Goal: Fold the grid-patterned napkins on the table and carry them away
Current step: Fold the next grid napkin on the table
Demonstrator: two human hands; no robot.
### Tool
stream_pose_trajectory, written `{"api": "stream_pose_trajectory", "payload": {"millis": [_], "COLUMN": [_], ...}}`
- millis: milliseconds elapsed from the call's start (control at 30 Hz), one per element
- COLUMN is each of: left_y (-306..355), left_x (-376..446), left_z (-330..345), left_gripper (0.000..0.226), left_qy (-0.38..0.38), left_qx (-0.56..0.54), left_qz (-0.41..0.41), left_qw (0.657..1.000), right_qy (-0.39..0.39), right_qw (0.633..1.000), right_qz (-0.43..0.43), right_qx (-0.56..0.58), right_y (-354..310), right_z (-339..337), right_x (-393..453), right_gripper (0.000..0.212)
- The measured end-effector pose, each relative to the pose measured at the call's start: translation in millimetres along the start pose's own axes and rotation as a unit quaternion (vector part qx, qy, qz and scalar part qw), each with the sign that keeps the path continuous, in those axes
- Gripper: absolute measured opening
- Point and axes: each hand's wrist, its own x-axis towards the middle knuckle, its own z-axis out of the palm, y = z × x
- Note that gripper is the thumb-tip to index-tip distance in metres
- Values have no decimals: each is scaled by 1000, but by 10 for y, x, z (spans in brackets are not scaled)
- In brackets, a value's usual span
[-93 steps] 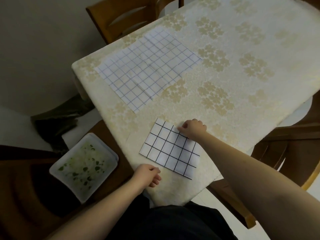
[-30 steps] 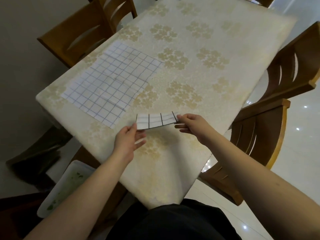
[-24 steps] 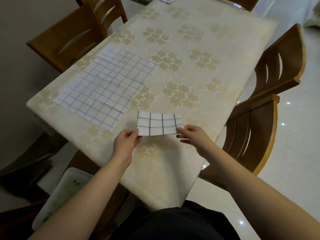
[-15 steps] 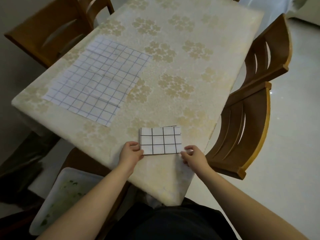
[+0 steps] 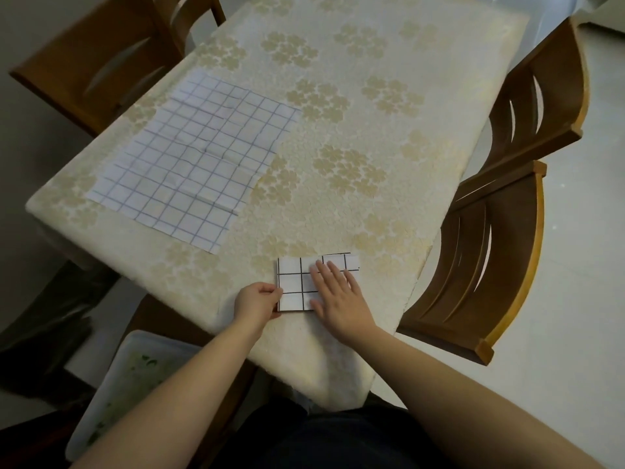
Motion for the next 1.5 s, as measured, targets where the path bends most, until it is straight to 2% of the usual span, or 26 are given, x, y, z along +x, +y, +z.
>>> {"api": "stream_pose_trajectory", "payload": {"millis": [100,200,433,600,700,800,900,967,1000,1133,1367,1500], "left_y": [-5,-19,-23,-26,-18,-19,-23,-34,-42,-45,61,102], "left_x": [1,9,-84,-153,-188,-231,-307,-379,-419,-583,-957,-1271], "left_z": [5,-7,-53,-191,-329,-490,-637,-714,-747,-802,-694,-572], "left_gripper": [4,3,3,24,25,22,20,19,19,18,8,5], "left_qy": [5,6,0,-46,-60,-89,-118,-143,-154,-179,-190,-229], "left_qx": [10,35,132,93,97,42,-36,-63,-60,-43,-5,35], "left_qz": [1,12,86,99,129,124,104,90,86,86,130,159], "left_qw": [1000,999,988,990,985,987,987,984,983,979,973,960], "right_qy": [-27,-25,-10,32,54,59,15,-6,-7,32,91,153], "right_qw": [999,999,993,983,970,923,820,755,736,712,707,679], "right_qz": [-24,-9,118,165,179,207,247,270,277,306,330,362], "right_qx": [-16,-28,-9,75,158,320,516,598,617,631,619,620], "right_y": [47,218,642,614,473,243,5,-113,-167,-327,-610,-640], "right_z": [68,75,-22,-140,-251,-350,-437,-474,-495,-555,-847,-962], "right_x": [62,34,-162,-205,-215,-259,-340,-413,-456,-662,-1328,-1793], "right_gripper": [61,62,69,81,76,71,59,40,30,20,20,15]}}
